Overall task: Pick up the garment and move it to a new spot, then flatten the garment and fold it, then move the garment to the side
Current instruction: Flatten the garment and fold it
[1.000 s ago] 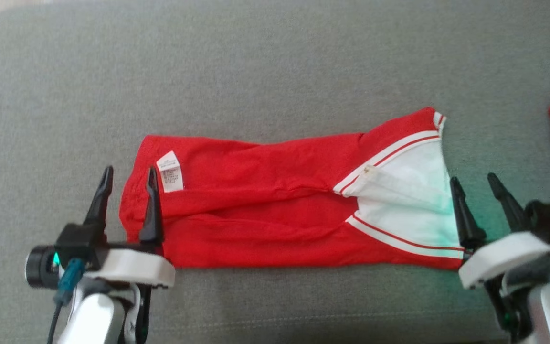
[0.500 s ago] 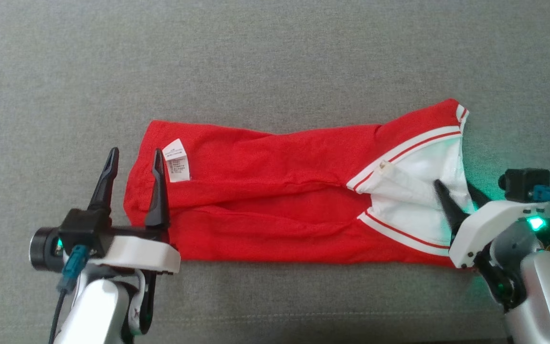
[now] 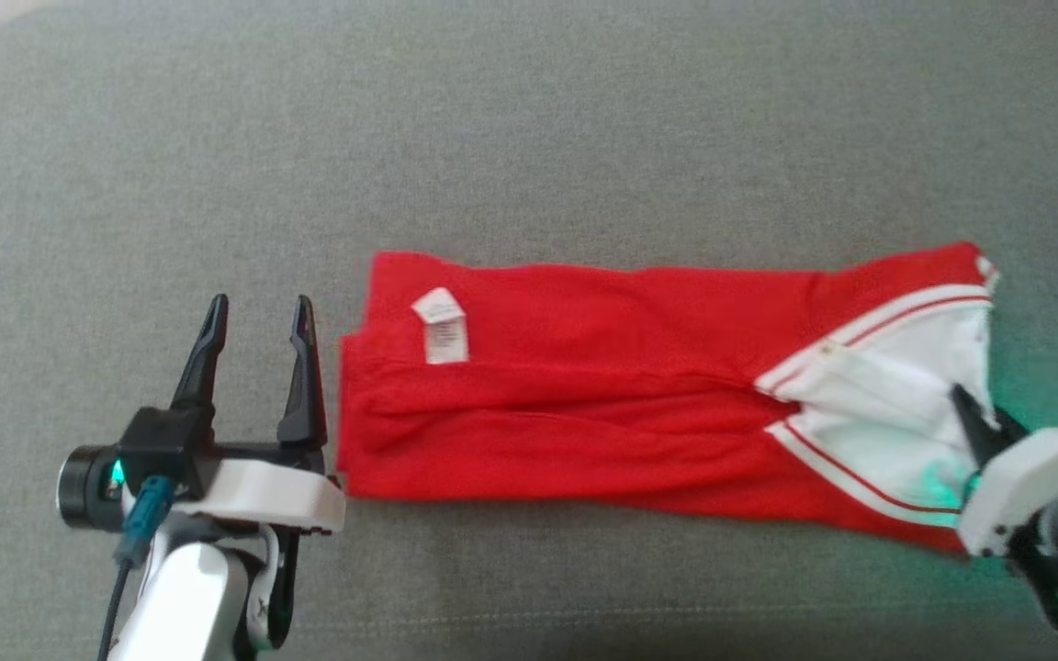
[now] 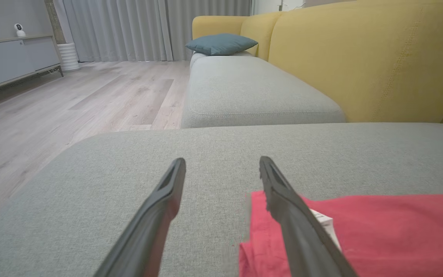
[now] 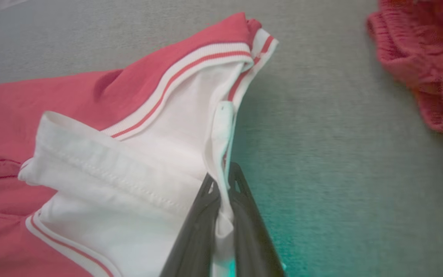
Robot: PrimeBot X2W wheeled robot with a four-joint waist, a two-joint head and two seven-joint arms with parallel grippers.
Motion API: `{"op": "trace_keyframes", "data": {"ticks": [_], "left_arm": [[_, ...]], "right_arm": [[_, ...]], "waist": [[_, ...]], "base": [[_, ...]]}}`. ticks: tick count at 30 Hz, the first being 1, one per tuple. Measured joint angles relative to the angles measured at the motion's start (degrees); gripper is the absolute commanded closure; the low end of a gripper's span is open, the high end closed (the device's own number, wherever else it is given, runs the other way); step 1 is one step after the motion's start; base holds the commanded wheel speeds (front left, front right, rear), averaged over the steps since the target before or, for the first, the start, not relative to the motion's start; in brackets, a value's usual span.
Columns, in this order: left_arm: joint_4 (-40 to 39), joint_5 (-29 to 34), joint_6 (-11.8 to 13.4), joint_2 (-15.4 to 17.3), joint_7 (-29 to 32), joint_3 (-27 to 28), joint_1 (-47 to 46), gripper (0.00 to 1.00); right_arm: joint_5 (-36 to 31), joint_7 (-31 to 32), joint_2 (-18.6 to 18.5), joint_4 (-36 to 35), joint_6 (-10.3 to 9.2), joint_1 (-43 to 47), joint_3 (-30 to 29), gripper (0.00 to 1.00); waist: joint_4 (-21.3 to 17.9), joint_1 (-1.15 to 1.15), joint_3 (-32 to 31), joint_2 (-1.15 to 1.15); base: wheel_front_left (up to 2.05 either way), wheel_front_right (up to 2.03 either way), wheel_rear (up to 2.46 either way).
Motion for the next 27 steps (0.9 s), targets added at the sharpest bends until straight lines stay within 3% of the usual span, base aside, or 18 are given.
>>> {"op": "trace_keyframes", "data": {"ticks": [8, 12, 15, 21, 27], "left_arm": [[0.26, -0.04, -0.04, -0.16, 0.0, -0.01, 0.29, 0.0], [0.36, -0.04, -0.04, -0.14, 0.0, -0.02, 1.72, 0.0], [0.37, -0.04, -0.05, -0.14, 0.0, -0.24, 2.15, 0.0], [0.59, -0.04, -0.15, -0.64, 0.0, -1.23, 2.11, 0.0], [1.15, -0.05, -0.93, -1.37, 0.0, -2.61, 1.96, 0.0]], "right_arm": [[-1.41, 3.89, -0.78, -7.05, 0.0, 0.68, 0.02, 1.0], [-1.97, 6.3, -0.25, -14.01, 0.0, -2.07, 5.42, 1.0], [-1.08, 7.31, 2.15, -16.56, 0.0, -6.0, 11.38, 1.0], [3.74, 5.89, 8.98, -11.62, 0.0, -10.09, 24.57, 1.0], [8.45, -0.77, 10.14, -1.78, 0.0, -13.68, 32.86, 1.0]], "waist": [[-0.24, 0.0, -1.98, 0.0], [-0.34, 0.0, -3.01, 0.0], [-0.17, 0.0, -3.42, 0.0], [1.58, 0.0, -3.6, 0.0], [4.37, 0.0, -2.89, 0.0]], "base": [[0.0, 0.0, 0.0], [0.0, 0.0, 0.0], [0.0, 0.0, 0.0], [0.0, 0.0, 0.0], [0.0, 0.0, 0.0]]}}
